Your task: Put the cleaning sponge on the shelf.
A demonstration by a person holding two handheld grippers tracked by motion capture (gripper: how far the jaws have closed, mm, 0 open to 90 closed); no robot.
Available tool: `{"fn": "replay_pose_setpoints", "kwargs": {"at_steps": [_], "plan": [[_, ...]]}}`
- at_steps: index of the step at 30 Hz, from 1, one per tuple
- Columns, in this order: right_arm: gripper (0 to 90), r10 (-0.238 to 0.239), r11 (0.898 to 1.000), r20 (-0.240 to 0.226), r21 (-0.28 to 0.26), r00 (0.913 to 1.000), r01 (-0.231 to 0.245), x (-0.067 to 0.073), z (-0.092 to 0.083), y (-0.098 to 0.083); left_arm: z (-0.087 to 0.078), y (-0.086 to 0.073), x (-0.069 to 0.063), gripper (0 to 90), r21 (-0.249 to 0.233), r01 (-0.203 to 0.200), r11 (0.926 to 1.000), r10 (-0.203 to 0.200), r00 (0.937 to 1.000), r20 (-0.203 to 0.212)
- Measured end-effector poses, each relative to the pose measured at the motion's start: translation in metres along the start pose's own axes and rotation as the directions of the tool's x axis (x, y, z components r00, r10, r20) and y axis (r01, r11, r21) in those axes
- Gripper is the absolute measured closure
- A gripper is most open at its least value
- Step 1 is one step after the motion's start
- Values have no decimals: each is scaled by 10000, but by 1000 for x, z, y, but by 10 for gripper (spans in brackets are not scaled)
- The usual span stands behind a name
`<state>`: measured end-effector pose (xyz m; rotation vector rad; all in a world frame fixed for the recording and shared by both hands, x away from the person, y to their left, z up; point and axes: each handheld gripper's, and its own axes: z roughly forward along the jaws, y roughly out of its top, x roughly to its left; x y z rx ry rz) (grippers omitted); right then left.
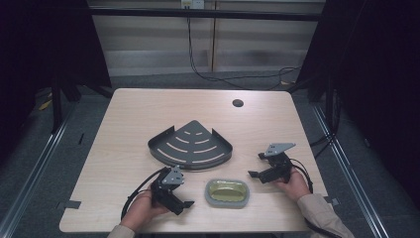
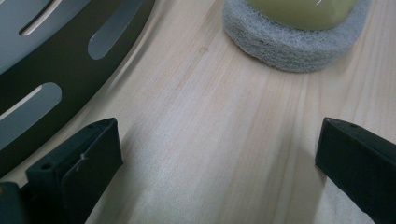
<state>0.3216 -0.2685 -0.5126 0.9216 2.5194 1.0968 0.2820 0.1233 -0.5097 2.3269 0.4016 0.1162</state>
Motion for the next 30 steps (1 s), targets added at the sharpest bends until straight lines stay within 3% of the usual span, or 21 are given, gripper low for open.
{"fn": "replay_pose_setpoints", "kwargs": {"at_steps": [5, 6, 9, 10, 11, 15, 16, 17, 18, 19, 21, 23, 25, 30], "plan": [[146, -1, 10000, -2, -1, 10000, 1, 0, 0, 0, 0, 1, -1, 2, 60, 81, 9999, -81, 9999, -74], [146, 0, 10000, -1, 1, 10000, 0, 0, 0, 0, 0, 5, -1, 6, 416, 104, 9991, -99, 9999, -105], [146, -1, 10000, -1, 0, 10000, 1, 0, 0, 0, -3, 9, 1, 70, 771, 13, 9970, -5, 9999, -109], [146, 1, 10000, 0, 2, 10000, -1, 0, 0, 0, -4, 11, 1, 110, 830, 264, 9962, -242, 9993, -273], [145, 5, 10000, 7, 3, 10000, -5, 0, 0, 0, -6, 12, 2, 145, 945, 213, 9953, -194, 9996, -207], [145, 92, 10000, 94, 26, 9999, -92, 1, 0, 0, -7, 10, 2, 154, 894, 214, 9958, -201, 9997, -156], [146, 24, 9987, 0, 511, 10000, -23, 1, -2, 4, -7, 9, 1, 153, 801, 270, 9964, -257, 9995, -172], [146, 24, 9987, 0, 511, 10000, -23, 1, -2, 4, -7, 9, 1, 150, 801, 270, 9964, -257, 9995, -172], [153, -206, 9929, -319, 1166, 9993, 242, 3, -5, 10, -7, 8, 2, 142, 817, 48, 9966, -39, 9999, -112], [190, -338, 9888, -675, 1429, 9971, 432, 4, -7, 13, -7, 7, 1, 134, 681, 97, 9976, -88, 9999, -123], [249, -699, 9836, -1010, 1591, 9924, 855, 8, -13, 18, -7, 6, 1, 124, 597, 50, 9982, -45, 10000, -82], [241, -705, 9821, -1086, 1664, 9916, 881, 10, -16, 22, -7, 5, 1, 123, 559, 87, 9984, -83, 9999, -84], [252, -598, 9821, -1486, 1680, 9871, 848, 17, -24, 34, -7, 4, 0, 111, 528, 23, 9986, -19, 10000, -67], [300, -1106, 9688, -1938, 1979, 9748, 1493, 37, -31, 54, -6, 2, 0, 88, 336, 27, 9994, -26, 10000, -26]]}}
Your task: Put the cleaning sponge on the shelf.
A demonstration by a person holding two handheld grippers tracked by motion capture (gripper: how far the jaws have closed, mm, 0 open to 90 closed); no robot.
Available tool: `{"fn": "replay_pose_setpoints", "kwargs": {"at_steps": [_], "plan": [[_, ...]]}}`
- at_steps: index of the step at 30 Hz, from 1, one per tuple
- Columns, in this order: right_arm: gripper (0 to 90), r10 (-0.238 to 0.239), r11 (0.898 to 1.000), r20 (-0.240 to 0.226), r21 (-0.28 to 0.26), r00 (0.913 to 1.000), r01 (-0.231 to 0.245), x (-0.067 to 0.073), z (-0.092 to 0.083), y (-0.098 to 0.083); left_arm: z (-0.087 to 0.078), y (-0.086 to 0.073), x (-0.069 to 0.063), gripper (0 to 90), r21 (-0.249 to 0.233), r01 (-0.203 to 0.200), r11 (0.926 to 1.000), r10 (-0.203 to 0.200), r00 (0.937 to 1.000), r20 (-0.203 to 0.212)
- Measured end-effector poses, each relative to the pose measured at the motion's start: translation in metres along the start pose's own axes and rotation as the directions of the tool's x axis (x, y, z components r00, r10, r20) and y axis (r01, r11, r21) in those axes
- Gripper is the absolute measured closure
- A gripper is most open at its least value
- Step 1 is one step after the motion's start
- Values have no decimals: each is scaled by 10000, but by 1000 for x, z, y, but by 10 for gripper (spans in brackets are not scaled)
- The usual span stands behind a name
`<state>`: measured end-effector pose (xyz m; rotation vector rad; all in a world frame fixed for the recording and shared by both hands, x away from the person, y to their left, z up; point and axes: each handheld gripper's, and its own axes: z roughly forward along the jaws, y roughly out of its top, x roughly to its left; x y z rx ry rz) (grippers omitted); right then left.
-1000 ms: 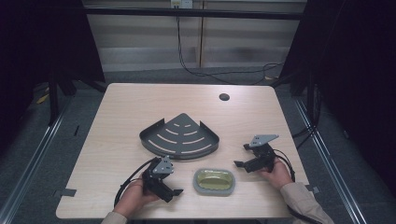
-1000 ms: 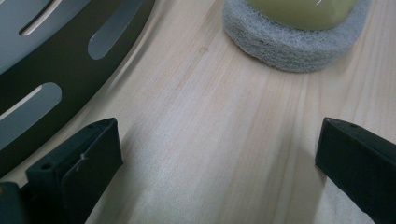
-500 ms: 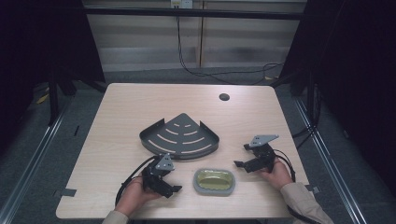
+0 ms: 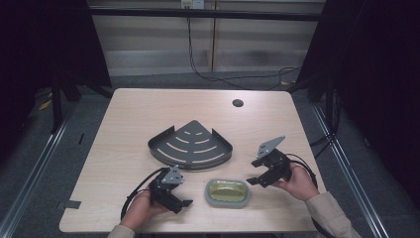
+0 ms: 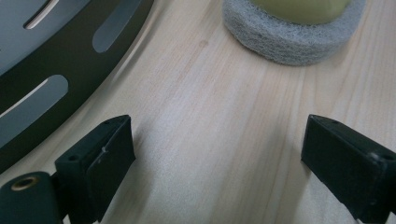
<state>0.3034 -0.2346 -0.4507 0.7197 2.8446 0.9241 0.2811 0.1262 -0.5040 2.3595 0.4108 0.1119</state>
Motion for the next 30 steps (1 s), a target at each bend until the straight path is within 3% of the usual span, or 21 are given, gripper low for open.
{"fn": "replay_pose_setpoints", "kwargs": {"at_steps": [8, 19, 20, 30], "plan": [[342, -393, 9977, -372, 530, 9985, 413, 15, -2, 12, 4, -3, -2, 2, -301, -6, 9995, 6, 10000, 4], [407, -698, 9892, -734, 1238, 9949, 785, 28, -5, 28, 5, -4, -2, 0, -366, 12, 9993, -12, 10000, 10], [418, -720, 9845, -729, 1548, 9947, 826, 33, -5, 33, 5, -4, -2, 0, -367, 10, 9993, -9, 10000, 9], [459, -1104, 9573, -893, 2581, 9899, 1301, 47, 0, 56, 5, -4, -2, 0, -370, 11, 9993, -11, 10000, 9]]}}
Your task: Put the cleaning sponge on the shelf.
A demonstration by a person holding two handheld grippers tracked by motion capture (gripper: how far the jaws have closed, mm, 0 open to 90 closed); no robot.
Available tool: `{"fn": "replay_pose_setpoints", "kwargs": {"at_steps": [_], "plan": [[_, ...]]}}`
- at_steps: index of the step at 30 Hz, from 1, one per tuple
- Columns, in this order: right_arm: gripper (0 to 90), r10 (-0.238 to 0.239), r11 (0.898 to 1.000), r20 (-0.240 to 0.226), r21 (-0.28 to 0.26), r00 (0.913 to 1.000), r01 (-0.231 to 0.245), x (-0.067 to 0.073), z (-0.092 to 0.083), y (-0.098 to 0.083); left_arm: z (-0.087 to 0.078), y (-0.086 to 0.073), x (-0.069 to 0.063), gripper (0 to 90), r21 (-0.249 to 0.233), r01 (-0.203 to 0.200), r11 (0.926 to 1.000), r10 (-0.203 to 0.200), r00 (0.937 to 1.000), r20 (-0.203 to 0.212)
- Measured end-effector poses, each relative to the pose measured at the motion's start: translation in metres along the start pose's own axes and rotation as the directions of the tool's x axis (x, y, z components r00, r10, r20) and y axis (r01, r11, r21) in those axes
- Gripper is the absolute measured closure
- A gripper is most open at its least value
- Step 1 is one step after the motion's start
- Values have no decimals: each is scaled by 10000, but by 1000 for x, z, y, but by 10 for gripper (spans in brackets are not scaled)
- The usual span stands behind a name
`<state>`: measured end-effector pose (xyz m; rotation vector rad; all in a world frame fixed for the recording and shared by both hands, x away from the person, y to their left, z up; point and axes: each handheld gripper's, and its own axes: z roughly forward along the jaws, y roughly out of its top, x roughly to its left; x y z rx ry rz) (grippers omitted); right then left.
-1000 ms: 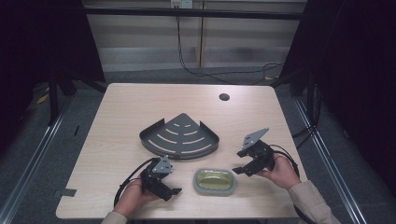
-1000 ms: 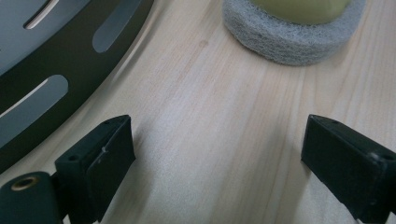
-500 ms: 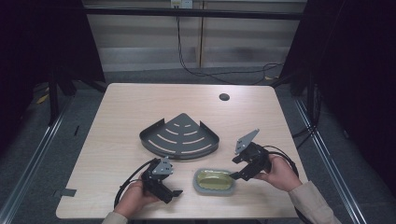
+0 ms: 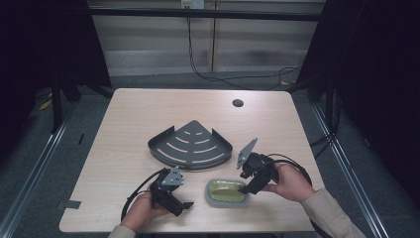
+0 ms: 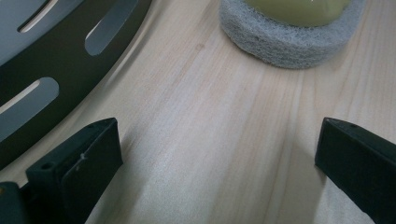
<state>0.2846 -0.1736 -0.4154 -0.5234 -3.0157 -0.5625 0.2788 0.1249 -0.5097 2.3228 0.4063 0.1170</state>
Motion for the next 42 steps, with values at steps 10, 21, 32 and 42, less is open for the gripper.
{"fn": "replay_pose_setpoints", "kwargs": {"at_steps": [10, 21, 32, 42], "plan": [[493, -458, 9960, -12, 763, 9990, 458, 2, 5, 22, 0, 0, 0, 0, -4, 2, 10000, -2, 10000, 6], [563, -945, 9790, -12, 1816, 9955, 931, 7, 18, 38, 0, 0, 0, 0, -2, 4, 10000, -4, 10000, 10], [693, -1236, 9601, 153, 2546, 9922, 1157, 10, 23, 47, 0, 0, 0, 0, 0, 1, 10000, -1, 10000, 4], [701, -1315, 9575, 74, 2599, 9913, 1251, 8, 12, 50, 0, 0, 0, 0, 2, 2, 10000, -2, 10000, 7]]}}
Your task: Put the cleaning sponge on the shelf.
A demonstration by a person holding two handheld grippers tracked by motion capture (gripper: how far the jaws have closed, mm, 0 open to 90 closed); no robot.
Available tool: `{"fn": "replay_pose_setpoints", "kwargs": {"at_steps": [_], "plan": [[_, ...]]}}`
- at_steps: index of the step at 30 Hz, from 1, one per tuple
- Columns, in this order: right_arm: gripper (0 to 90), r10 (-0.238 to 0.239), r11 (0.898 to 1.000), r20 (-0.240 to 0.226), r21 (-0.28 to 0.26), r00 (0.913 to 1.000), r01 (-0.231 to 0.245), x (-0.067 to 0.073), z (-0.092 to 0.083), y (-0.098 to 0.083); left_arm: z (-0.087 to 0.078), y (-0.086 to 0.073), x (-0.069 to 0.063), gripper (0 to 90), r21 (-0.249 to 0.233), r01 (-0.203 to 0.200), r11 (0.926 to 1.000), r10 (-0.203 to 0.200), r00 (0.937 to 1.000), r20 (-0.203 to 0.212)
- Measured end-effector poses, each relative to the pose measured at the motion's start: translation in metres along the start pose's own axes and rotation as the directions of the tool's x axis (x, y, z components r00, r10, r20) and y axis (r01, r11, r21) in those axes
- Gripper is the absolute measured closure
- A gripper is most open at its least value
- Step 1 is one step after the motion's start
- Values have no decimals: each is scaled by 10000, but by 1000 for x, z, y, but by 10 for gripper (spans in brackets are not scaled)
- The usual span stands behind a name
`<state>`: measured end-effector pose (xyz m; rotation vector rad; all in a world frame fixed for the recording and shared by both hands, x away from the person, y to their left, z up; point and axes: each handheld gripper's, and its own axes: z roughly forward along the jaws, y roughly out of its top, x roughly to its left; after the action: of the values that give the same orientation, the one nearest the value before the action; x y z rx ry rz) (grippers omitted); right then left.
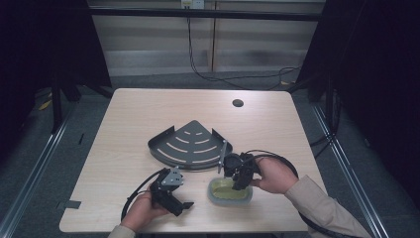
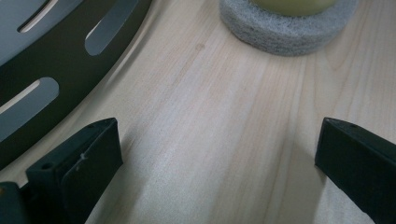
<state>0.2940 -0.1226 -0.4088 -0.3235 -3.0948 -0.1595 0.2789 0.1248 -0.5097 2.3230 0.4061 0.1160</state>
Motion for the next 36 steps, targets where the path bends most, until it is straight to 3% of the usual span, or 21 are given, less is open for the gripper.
{"fn": "replay_pose_setpoints", "kwargs": {"at_steps": [8, 18, 36], "plan": [[702, 95, 9999, 129, 74, 9999, -96, -4, -10, -3, 0, 0, 0, 0, -16, -6, 10000, 6, 10000, -4], [706, 230, 9995, 406, -237, 9989, -220, -7, -28, -4, 0, 0, 0, 0, -8, -36, 10000, 36, 10000, -20], [706, 666, 9966, 296, -515, 9973, -650, -20, -43, -6, 0, 0, 0, 0, -16, -31, 10000, 31, 10000, -18]]}}
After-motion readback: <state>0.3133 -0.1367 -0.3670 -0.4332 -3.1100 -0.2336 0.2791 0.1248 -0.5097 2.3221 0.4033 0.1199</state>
